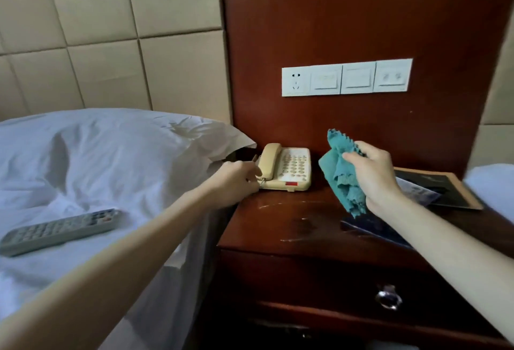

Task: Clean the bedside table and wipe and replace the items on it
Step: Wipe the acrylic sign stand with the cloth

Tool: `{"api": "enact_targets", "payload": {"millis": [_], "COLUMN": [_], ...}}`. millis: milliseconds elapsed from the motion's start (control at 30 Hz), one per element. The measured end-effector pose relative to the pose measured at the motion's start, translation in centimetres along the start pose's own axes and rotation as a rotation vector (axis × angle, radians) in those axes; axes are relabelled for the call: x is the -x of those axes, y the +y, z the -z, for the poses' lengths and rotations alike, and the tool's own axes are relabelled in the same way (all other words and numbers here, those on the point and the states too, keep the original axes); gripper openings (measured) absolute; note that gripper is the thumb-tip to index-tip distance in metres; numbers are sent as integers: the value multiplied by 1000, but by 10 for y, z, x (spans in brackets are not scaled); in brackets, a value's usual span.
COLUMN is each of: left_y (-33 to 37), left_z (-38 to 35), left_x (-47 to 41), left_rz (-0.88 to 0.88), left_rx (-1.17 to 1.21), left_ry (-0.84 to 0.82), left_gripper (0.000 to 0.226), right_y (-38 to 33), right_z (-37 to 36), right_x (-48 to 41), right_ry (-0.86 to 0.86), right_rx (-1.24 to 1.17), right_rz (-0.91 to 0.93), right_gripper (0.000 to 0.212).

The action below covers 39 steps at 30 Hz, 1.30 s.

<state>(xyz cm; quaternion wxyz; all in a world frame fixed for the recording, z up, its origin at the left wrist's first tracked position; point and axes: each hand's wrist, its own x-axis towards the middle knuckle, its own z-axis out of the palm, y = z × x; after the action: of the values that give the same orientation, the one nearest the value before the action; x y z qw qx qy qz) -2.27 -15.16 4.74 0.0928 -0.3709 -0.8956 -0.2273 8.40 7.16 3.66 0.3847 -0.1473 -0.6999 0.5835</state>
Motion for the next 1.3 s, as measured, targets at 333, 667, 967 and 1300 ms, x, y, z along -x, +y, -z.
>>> {"api": "enact_targets", "payload": {"millis": [333, 667, 967, 1300], "left_y": [103, 145, 143, 155], "left_z": [-91, -148, -182, -197], "left_x": [-52, -104, -163, -182], "left_rz": [-113, -67, 57, 164], "left_rx": [188, 100, 80, 103], "left_ry": [-63, 10, -47, 36], "left_gripper": [33, 38, 49, 23], "right_y": [20, 35, 68, 79], "right_z": [134, 189, 220, 233], "right_x": [-23, -37, -53, -70], "right_ry": [169, 251, 206, 250], "right_rx": [210, 256, 218, 188], "right_rz": [-19, -39, -99, -105], "right_gripper": [14, 16, 15, 15]}}
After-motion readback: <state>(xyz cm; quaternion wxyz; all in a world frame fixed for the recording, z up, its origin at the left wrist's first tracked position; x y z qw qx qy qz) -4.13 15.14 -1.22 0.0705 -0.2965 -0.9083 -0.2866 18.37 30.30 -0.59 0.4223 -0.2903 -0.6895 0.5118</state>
